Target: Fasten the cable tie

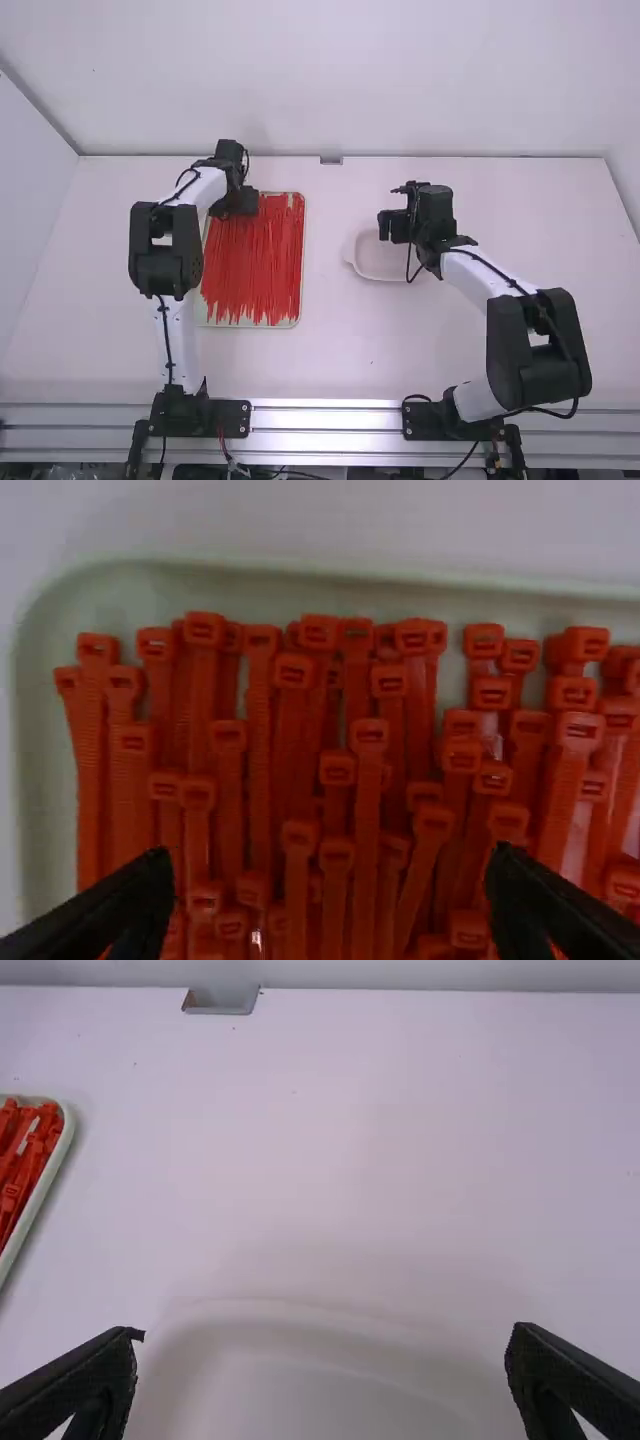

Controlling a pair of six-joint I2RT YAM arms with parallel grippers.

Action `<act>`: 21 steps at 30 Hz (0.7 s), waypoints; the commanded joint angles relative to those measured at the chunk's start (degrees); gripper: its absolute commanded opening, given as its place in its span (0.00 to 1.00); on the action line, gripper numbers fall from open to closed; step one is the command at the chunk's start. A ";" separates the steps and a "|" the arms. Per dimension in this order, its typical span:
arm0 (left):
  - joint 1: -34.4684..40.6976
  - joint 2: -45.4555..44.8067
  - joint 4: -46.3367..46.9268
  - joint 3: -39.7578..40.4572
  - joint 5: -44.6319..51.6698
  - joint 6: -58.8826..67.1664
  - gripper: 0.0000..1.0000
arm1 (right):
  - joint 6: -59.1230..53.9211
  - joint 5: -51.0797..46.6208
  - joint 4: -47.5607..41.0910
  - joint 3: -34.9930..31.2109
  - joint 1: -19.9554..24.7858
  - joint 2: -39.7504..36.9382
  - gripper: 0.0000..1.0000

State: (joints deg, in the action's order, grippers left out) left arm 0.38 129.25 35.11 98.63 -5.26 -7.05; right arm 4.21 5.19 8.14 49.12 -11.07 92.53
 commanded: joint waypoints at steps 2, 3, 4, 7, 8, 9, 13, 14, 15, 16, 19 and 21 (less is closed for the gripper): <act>-0.46 -0.07 0.20 0.66 -2.10 -1.31 0.71 | -0.15 -0.81 -0.20 1.60 0.24 0.59 0.98; -0.50 -0.07 -0.24 0.59 -2.12 -1.36 0.67 | -0.15 -0.76 -0.17 1.60 0.24 0.59 0.98; -0.57 -0.07 -0.31 0.57 -2.12 -1.40 0.66 | -0.13 -0.76 -0.11 1.60 0.24 0.59 0.98; -1.62 -0.07 -1.11 0.42 -0.66 -2.56 0.60 | -0.15 -0.81 0.09 1.60 0.26 0.59 0.98; -1.86 -0.07 -1.14 0.42 0.46 -2.56 0.60 | -0.17 -0.79 0.13 1.60 0.26 0.59 0.98; -2.27 -0.07 -1.11 0.42 1.81 -2.58 0.59 | -0.20 -0.79 0.22 1.60 0.22 0.59 0.98; -4.52 -0.07 -1.29 0.24 7.85 -2.12 0.48 | -0.17 -0.81 0.22 1.60 0.20 0.59 0.98; -5.07 -0.07 -1.66 0.04 9.29 -2.16 0.45 | -0.20 -0.83 0.22 1.60 0.20 0.59 0.98; -5.51 -0.07 -2.19 -0.17 10.38 -2.14 0.40 | -0.20 -0.79 0.24 1.60 0.20 0.59 0.98; -5.73 -0.07 -2.54 -0.37 10.78 -2.16 0.38 | -0.15 -0.79 0.24 1.60 0.22 0.59 0.98; -6.01 -0.07 -2.54 -0.52 10.80 -2.16 0.36 | -0.17 -0.79 0.24 1.60 0.26 0.59 0.98; -5.40 -0.07 -2.49 -0.50 10.73 -2.14 0.36 | -0.17 -0.81 0.26 1.60 0.24 0.59 0.98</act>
State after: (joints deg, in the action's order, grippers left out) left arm -5.98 129.25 32.32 98.61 3.55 -9.23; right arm 4.10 4.71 8.34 49.12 -11.07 92.55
